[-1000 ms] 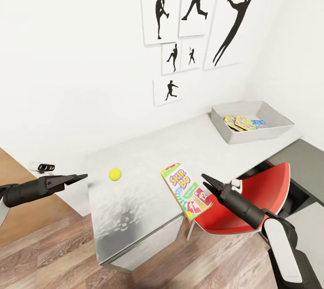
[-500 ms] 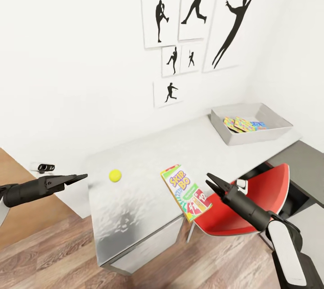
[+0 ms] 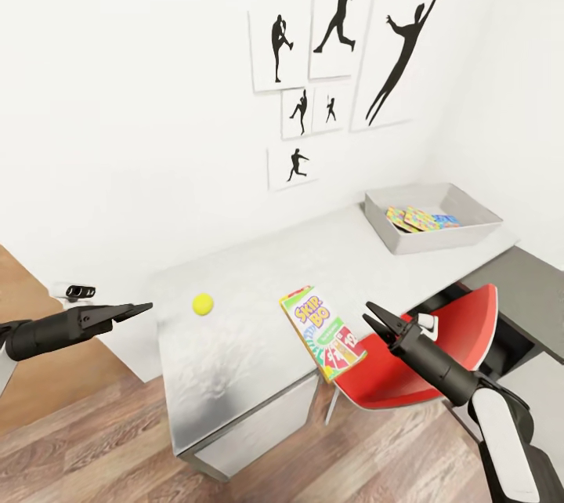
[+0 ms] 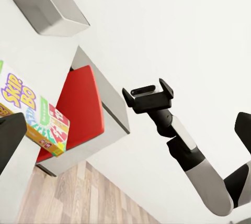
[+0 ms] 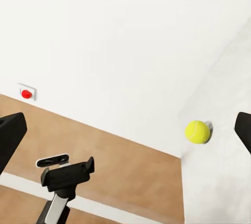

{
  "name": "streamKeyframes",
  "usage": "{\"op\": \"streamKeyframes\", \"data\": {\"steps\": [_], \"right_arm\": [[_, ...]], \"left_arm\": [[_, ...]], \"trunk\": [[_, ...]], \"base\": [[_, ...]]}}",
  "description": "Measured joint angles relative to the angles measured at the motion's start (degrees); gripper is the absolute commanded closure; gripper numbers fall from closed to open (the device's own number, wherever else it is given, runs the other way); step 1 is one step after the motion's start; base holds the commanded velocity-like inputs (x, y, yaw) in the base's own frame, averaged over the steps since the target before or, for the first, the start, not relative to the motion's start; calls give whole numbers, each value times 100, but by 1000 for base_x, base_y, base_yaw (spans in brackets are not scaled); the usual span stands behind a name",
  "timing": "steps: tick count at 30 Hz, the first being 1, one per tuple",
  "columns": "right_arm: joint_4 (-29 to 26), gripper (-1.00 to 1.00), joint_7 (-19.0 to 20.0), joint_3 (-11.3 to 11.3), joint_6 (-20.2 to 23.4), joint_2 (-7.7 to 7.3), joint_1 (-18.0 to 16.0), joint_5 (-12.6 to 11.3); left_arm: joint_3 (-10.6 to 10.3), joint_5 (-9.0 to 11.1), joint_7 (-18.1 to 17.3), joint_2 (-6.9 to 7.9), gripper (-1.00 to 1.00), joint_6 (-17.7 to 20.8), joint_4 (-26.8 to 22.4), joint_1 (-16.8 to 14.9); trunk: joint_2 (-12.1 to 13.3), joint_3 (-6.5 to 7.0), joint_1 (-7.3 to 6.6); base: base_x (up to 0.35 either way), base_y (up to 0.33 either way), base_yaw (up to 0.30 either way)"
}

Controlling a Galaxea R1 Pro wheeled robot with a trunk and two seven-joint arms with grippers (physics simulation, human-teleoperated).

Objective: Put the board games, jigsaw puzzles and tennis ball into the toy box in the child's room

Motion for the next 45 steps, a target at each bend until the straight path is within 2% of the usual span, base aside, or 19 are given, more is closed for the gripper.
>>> {"op": "streamKeyframes", "data": {"steps": [17,20,23,26,30,32,37,42,45], "right_arm": [[6,-100,1,-15,-13,-10,21,8],[7,-100,3,-9,-100,-94,21,9],[6,-100,19,7,-316,-260,38,10],[6,-100,194,4,-437,-383,137,11],[18,-100,607,-3,-500,-446,203,24],[27,-100,689,-7,-514,-455,213,28],[42,-100,765,-11,-526,-525,221,31],[93,-100,787,-16,-732,-654,225,34],[111,-100,797,-15,-830,-785,262,27]], "left_arm": [[0,-1,0,-4,-100,0,0,4],[0,-1,0,-4,-100,0,0,4],[0,-1,0,2,-100,0,1,4],[0,0,0,4,-100,0,1,4],[1,-5,0,0,-100,0,0,4],[0,-4,0,2,-100,0,0,4],[0,-2,0,-2,-100,0,0,4],[0,-1,0,2,-100,0,1,4],[0,0,0,-2,-100,0,2,4]], "trunk": [[0,163,-1],[0,191,0],[1,220,0],[1,249,0],[0,287,0],[0,306,0],[0,354,-1],[1,402,-1],[1,431,-1]], "base": [[-2,-1,0],[-33,-56,0],[-79,-105,0],[-90,-147,0],[-31,-99,0],[-9,-31,0],[-3,-26,0],[0,-158,0],[0,-249,0]]}}
